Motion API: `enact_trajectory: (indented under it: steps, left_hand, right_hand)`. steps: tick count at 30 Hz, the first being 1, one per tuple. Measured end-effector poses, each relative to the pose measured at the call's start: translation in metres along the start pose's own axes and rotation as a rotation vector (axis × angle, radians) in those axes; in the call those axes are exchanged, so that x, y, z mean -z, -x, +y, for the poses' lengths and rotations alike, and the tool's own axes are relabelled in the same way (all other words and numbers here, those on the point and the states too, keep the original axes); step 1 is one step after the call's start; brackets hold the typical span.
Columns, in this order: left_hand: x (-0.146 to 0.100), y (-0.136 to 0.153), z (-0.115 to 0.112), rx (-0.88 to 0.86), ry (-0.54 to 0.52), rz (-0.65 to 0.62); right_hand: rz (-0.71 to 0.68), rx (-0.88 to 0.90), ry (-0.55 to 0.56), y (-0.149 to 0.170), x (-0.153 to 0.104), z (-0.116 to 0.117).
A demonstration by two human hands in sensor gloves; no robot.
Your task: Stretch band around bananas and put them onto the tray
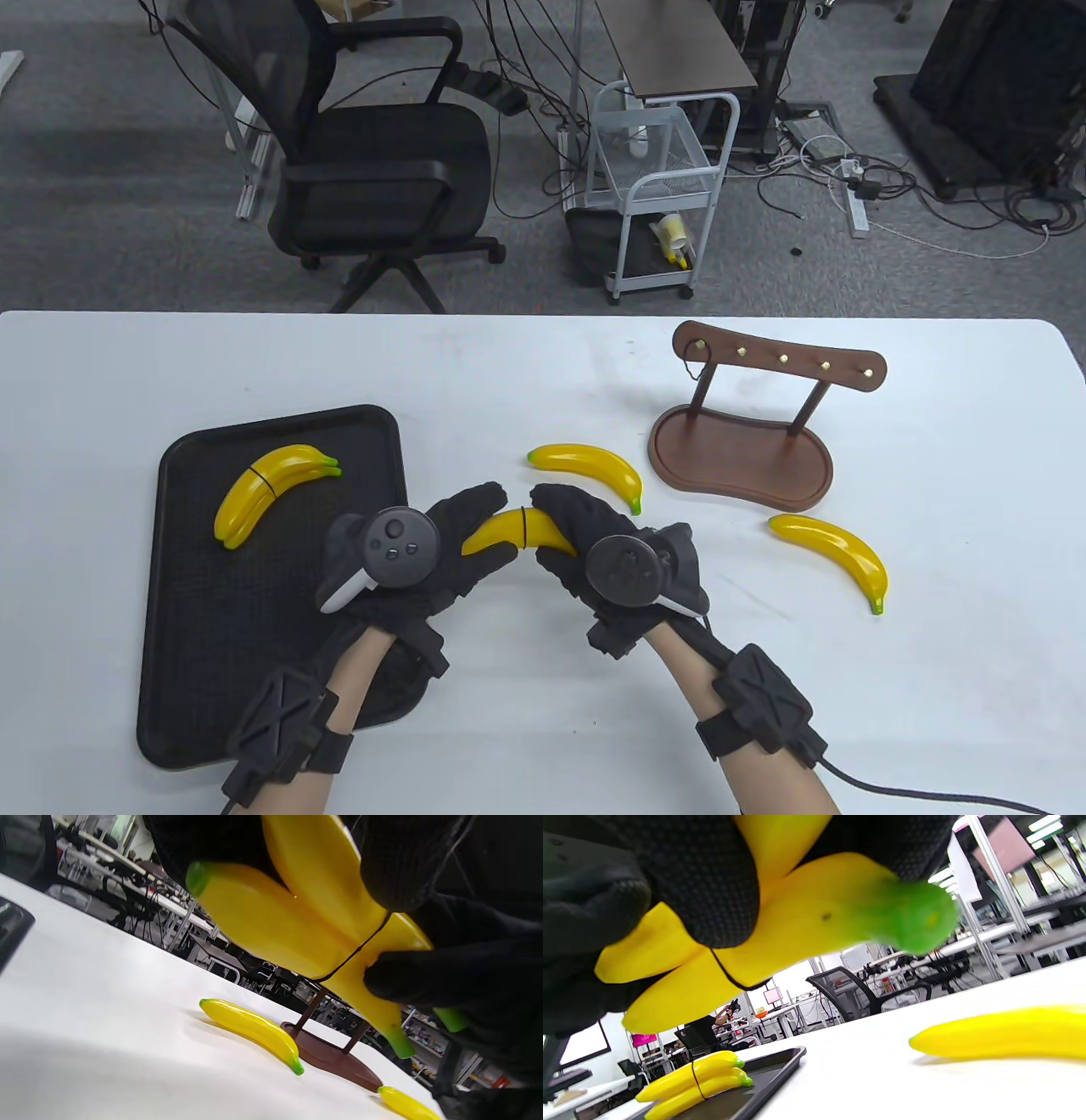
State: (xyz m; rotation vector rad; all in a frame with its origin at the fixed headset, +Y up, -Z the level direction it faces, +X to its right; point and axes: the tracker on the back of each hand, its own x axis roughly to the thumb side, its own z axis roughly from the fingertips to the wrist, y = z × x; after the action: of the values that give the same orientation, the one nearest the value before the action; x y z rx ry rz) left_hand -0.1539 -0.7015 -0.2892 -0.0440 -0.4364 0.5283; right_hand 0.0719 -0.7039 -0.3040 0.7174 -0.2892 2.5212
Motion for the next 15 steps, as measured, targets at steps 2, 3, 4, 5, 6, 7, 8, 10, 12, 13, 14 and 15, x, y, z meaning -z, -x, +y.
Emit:
enact_trajectory:
  steps: [2, 3, 4, 5, 6, 7, 8, 10, 12, 13, 14, 15]
  left_hand:
    - [0.000, -0.002, -0.001, 0.046, -0.016, 0.003]
    - [0.000, -0.003, -0.001, 0.070, -0.022, 0.002]
    - [0.000, -0.004, -0.002, 0.087, -0.020, -0.001]
    - [0.000, -0.005, -0.003, 0.103, -0.012, -0.004]
    - [0.000, -0.005, -0.004, 0.117, -0.009, 0.002]
    - [0.000, -0.006, -0.005, 0.140, -0.011, 0.001]
    - [0.001, -0.006, -0.006, 0.152, -0.008, 0.003]
    - [0.001, -0.006, -0.008, 0.182, -0.002, 0.003]
    - [0.002, -0.005, -0.010, 0.191, 0.003, 0.007]
    - [0.002, -0.004, -0.010, 0.187, 0.000, 0.008]
    - [0.002, -0.004, -0.010, 0.184, -0.001, 0.010]
    - [0.002, -0.003, -0.010, 0.180, -0.004, 0.012]
  right_hand:
    - [0.019, 0.031, -0.032, 0.001, 0.001, 0.001]
    - [0.025, 0.035, -0.041, 0.002, 0.001, 0.002]
    - [0.028, 0.040, -0.050, 0.002, 0.002, 0.002]
    - [0.032, 0.051, -0.065, 0.003, 0.002, 0.004]
    - [0.036, 0.054, -0.077, 0.003, 0.002, 0.005]
    - [0.040, 0.061, -0.084, 0.004, 0.002, 0.007]
    - [0.041, 0.063, -0.088, 0.004, 0.002, 0.008]
    - [0.037, 0.065, -0.109, 0.005, 0.002, 0.011]
    - [0.031, 0.085, -0.140, 0.007, 0.002, 0.013]
    - [0.032, 0.103, -0.147, 0.009, 0.003, 0.014]
    - [0.033, 0.115, -0.150, 0.009, 0.003, 0.014]
    - [0.031, 0.133, -0.155, 0.011, 0.003, 0.015]
